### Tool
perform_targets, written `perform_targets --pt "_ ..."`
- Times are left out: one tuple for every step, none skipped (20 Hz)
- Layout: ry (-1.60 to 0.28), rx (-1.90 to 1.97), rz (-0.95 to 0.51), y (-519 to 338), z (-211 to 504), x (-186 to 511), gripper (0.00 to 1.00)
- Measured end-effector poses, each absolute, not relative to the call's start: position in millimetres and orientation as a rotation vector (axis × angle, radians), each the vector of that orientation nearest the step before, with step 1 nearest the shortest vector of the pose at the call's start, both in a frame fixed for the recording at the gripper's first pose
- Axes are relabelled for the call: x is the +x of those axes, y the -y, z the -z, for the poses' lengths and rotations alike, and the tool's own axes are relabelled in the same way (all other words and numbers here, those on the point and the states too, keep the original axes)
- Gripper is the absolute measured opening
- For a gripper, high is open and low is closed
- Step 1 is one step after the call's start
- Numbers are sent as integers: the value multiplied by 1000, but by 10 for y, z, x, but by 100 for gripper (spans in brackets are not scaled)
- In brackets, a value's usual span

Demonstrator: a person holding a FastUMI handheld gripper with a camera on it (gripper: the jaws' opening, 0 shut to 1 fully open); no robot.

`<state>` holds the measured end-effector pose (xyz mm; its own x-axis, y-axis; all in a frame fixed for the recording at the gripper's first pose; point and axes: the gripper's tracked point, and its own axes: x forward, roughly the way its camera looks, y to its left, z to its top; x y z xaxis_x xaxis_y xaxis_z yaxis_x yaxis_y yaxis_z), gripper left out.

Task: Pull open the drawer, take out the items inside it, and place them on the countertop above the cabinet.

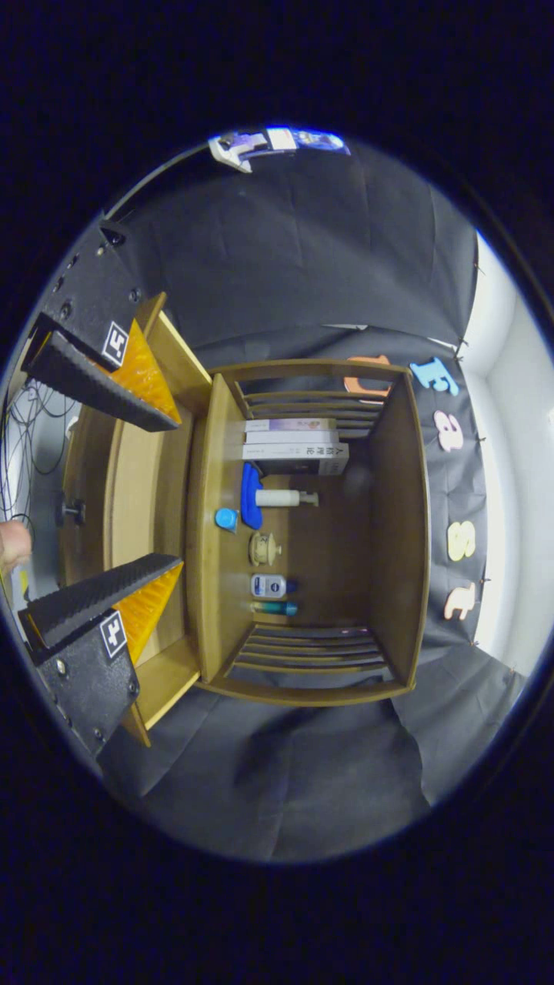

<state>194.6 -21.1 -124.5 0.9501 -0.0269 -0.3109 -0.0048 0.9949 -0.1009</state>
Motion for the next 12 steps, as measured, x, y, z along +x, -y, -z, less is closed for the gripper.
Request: perform_targets --pt "-305 -106 13 226 1308 1900 100" --pt "-296 -113 13 255 1390 1853 100" --pt "-298 -118 16 277 1477 1835 100" --pt "-317 -116 19 297 1615 1781 100" --pt "-342 -94 27 323 1727 1745 100" --pt "-365 -63 24 331 1847 1712 100" --pt "-373 -37 26 348 1942 1693 100" --pt "-370 -31 31 403 2015 1690 100" --pt "-362 -45 42 458 2078 1696 100" --pt "-356 -72 49 494 2140 1699 100" --pt "-350 -104 52 515 2182 1731 100" --pt "-342 -137 62 532 2208 1761 100"
